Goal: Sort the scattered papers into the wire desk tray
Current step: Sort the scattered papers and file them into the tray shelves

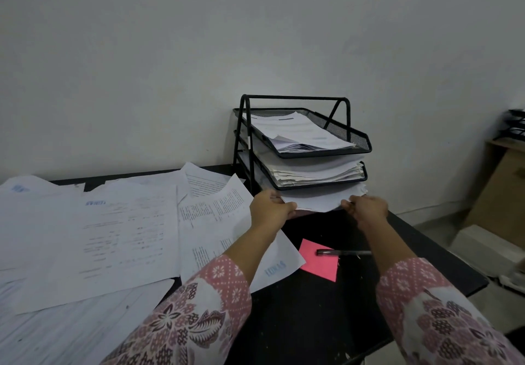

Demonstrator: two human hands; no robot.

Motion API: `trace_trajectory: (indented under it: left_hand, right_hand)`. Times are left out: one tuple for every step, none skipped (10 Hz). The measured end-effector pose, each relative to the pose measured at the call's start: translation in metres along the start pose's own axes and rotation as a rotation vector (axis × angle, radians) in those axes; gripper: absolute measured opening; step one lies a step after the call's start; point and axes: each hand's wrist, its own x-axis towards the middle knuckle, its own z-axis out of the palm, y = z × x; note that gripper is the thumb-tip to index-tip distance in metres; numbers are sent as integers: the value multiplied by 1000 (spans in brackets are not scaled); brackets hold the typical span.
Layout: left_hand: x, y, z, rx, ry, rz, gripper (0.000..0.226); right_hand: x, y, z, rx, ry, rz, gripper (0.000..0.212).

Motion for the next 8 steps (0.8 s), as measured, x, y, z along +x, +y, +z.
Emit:
trace_trajectory:
  left_hand:
    - [3, 1, 4, 103, 19, 36, 23]
    - [7, -3, 4, 185, 45, 66, 23]
    - [7, -4, 3, 174, 62, 61, 26]
    - [5, -3, 1, 140, 62, 60, 26]
    - [3, -1, -7, 138, 56, 71, 24]
    - [-1, 1, -20, 193, 65, 77, 25]
    - [-6, 0, -49, 285, 81, 108, 15]
    - [-14, -5, -91, 427, 142, 153, 15]
  right_hand:
    - [7, -1, 2, 21, 9, 41, 41]
    - [1, -11, 11, -138, 59, 109, 47]
    - [-12, -12, 6, -1285, 36, -306, 70]
    - [-7, -6, 6, -1269, -3, -267, 78]
    - [-7, -3, 14, -76, 0, -48, 54]
    - [-20, 8, 18, -6, 66, -97, 29]
    - [-43, 21, 27, -405, -60, -254, 15]
    - [-68, 41, 36, -759, -226, -424, 17]
